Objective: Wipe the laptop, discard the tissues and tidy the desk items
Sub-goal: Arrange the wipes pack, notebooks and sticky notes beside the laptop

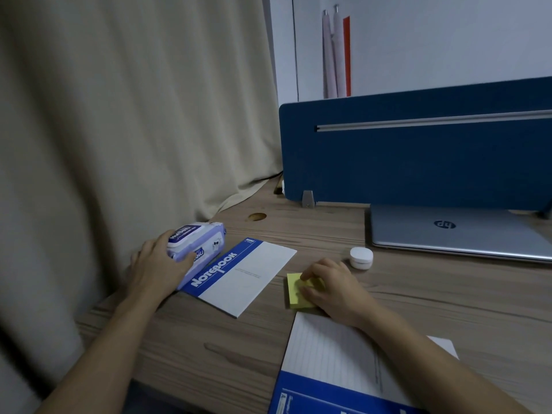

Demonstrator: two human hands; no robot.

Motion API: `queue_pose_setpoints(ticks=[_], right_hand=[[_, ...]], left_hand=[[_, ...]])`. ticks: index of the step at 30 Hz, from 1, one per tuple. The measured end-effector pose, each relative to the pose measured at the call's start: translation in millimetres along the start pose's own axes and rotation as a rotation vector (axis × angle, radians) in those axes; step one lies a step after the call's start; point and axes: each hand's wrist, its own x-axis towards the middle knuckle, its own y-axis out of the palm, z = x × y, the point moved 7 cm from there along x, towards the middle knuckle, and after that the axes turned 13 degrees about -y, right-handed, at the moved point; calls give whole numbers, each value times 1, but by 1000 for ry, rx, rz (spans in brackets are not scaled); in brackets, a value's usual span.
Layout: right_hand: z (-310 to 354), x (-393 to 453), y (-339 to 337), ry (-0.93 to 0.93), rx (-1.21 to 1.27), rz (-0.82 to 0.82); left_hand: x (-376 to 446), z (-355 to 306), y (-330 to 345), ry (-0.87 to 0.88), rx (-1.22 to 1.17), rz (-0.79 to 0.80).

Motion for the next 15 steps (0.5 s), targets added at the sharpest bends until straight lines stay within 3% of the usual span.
queue_pose_setpoints(ticks=[5,15], right_hand=[[1,0,0,2,-2,6],[3,-2,-1,16,-4,13]], left_hand=[[-5,-3,2,8,23,-75],[4,-18,11,42,-4,-33]])
